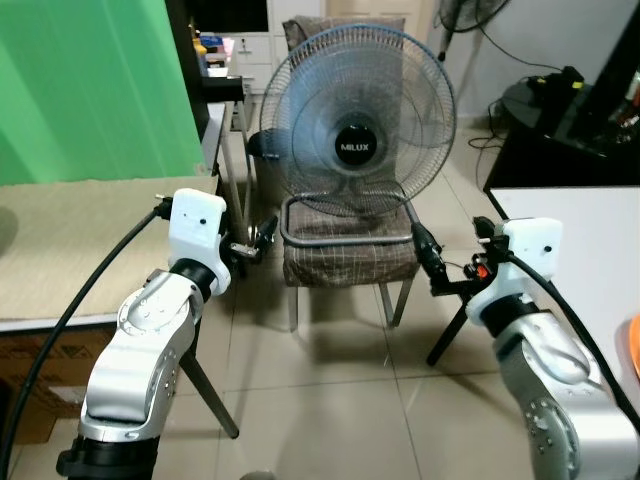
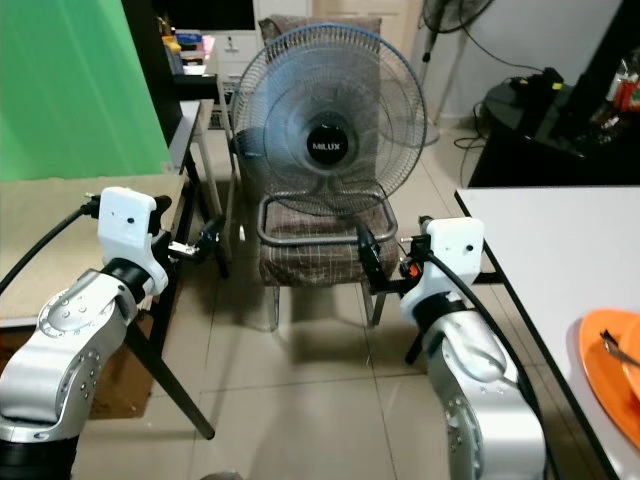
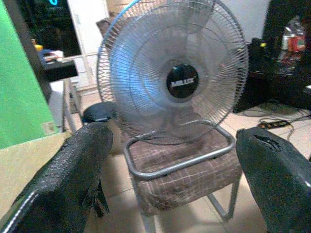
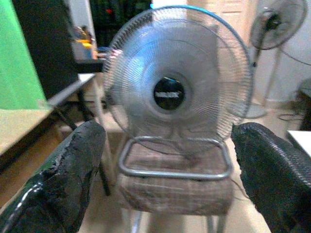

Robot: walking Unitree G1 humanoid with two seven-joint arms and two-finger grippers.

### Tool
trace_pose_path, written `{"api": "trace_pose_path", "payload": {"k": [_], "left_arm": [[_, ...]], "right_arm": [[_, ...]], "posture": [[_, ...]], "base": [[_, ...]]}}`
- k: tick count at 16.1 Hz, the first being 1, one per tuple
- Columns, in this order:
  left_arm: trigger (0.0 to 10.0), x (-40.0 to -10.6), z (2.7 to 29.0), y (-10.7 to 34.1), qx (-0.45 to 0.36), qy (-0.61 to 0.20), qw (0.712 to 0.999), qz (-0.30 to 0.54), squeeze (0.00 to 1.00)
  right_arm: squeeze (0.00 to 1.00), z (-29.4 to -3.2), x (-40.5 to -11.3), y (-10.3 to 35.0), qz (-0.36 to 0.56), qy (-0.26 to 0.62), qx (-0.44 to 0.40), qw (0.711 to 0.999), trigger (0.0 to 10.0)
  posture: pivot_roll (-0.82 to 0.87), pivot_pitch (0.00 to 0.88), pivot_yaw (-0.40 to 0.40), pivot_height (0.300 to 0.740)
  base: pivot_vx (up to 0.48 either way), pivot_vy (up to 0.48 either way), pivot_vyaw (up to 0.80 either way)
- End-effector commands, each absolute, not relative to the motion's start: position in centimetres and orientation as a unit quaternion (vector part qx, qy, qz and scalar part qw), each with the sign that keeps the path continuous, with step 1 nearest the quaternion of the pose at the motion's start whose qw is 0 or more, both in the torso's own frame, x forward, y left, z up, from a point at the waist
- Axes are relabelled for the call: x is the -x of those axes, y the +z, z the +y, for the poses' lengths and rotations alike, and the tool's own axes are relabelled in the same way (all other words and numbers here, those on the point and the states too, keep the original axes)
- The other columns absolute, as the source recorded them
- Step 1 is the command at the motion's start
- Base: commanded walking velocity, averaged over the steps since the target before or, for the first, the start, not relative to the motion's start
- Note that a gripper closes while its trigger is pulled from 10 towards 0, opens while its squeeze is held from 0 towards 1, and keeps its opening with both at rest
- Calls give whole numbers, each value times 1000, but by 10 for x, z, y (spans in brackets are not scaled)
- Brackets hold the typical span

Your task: Setting the table

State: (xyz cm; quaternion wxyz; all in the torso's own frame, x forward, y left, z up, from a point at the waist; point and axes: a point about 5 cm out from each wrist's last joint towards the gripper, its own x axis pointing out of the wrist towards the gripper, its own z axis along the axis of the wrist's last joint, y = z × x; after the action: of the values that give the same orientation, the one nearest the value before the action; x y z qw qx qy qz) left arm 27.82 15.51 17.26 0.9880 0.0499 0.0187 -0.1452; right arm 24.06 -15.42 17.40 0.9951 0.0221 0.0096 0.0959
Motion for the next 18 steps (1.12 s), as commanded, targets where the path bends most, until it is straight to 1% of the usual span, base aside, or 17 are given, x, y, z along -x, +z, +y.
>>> {"api": "trace_pose_path", "payload": {"k": [1,18], "left_arm": [[10000,-279,154,174,-48,-150,987,20,0],[10000,-280,154,173,-54,-154,986,22,0]], "right_arm": [[1000,-153,-241,175,7,98,-24,995,10000],[1000,-153,-242,171,14,100,-26,995,10000]], "posture": [[42,0,10,740],[50,0,-1,740]], "base": [[0,341,0],[0,345,0]]}}
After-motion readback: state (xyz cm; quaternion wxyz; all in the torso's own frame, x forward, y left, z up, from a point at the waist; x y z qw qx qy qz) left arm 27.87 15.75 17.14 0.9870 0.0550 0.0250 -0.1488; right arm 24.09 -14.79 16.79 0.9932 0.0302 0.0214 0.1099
